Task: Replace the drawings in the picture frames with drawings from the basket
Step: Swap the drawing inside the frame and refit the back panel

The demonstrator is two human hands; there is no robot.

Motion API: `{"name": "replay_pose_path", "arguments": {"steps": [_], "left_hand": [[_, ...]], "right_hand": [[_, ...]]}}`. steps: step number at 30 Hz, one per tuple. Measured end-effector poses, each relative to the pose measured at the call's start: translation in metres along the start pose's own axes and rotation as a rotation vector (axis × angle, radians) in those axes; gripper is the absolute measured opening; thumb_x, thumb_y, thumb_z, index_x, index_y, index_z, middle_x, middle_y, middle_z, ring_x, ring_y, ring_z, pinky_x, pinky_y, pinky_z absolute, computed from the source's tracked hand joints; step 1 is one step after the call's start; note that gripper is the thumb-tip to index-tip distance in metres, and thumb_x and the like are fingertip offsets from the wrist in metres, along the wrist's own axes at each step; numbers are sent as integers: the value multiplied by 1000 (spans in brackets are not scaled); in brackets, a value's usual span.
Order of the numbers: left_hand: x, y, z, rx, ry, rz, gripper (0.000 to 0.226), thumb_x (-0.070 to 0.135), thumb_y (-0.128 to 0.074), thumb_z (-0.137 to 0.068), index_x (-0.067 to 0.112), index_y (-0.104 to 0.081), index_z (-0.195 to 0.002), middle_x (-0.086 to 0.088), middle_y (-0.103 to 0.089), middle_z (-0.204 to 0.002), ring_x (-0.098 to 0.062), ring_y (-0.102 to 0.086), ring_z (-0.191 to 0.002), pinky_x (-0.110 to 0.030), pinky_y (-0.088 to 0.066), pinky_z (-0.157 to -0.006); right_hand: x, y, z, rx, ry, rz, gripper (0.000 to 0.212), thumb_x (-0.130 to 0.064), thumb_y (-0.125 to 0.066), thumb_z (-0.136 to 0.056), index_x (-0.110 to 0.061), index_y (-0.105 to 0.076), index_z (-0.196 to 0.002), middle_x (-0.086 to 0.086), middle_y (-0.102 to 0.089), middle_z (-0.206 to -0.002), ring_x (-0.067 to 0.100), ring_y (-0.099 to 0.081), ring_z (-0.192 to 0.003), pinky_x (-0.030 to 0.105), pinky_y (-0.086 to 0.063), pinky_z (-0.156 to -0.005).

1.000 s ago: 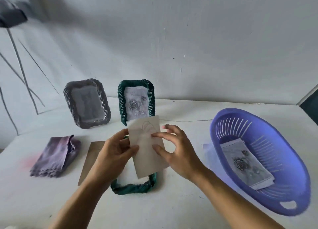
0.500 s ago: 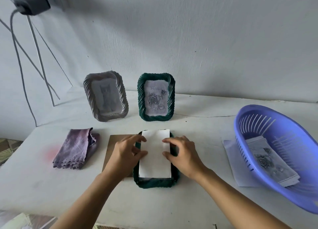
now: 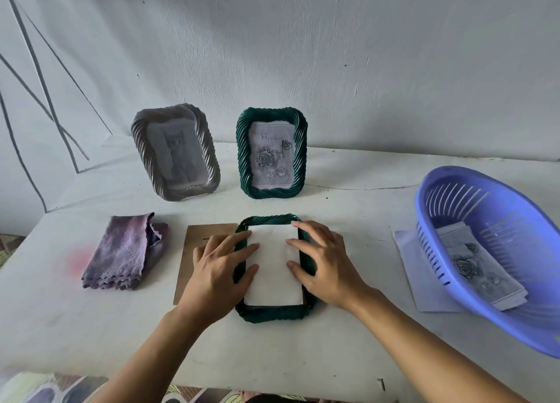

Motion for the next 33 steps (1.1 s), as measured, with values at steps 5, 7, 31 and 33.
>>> {"name": "replay_pose_path", "arguments": {"steps": [5, 7, 31, 33], "left_hand": [[-3, -3, 5, -14, -3, -7, 50, 58, -45, -91, 35, -64, -131, 18, -50, -147, -15, -44, -121, -40, -31, -87], [-4, -4, 6, 1, -8, 4, 50, 56, -47, -91, 31, -66, -130, 16, -52, -145, -16, -45, -120, -39, -31, -87], [-7, -6, 8, 4, 26, 130, 50, 52, -49, -92, 25, -67, -129, 15, -54, -144, -16, -45, -123, -38, -30, -89], [-10, 0, 6, 10, 71, 212, 48, 52, -50, -92, 26, -68, -128, 15, -56, -141, -11, -47, -124, -36, -34, -90]], "right_hand": [[5, -1, 4, 31, 0, -13, 43, -49, -55, -92, -22, -67, -124, -5, -50, -147, 9, -33, -143, 25, -20, -114], [5, -1, 4, 44, 4, -16, 44, -49, -57, -92, -21, -68, -124, -4, -51, -147, 9, -34, -143, 25, -20, -114], [9, -6, 6, 70, 22, -12, 41, -43, -61, -93, -20, -67, -126, -6, -52, -146, 8, -34, -144, 42, -31, -113], [9, -5, 6, 78, 22, -18, 41, -43, -61, -92, -20, -67, -125, -6, -53, -146, 8, -35, -144, 42, -32, -113]]}}
Point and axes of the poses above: each hand's wrist, its own z-axis away from the middle knuckle, its own y-axis out of the back of the hand, x = y × z, the point moved 5 cm from there along -z, towards the middle knuckle
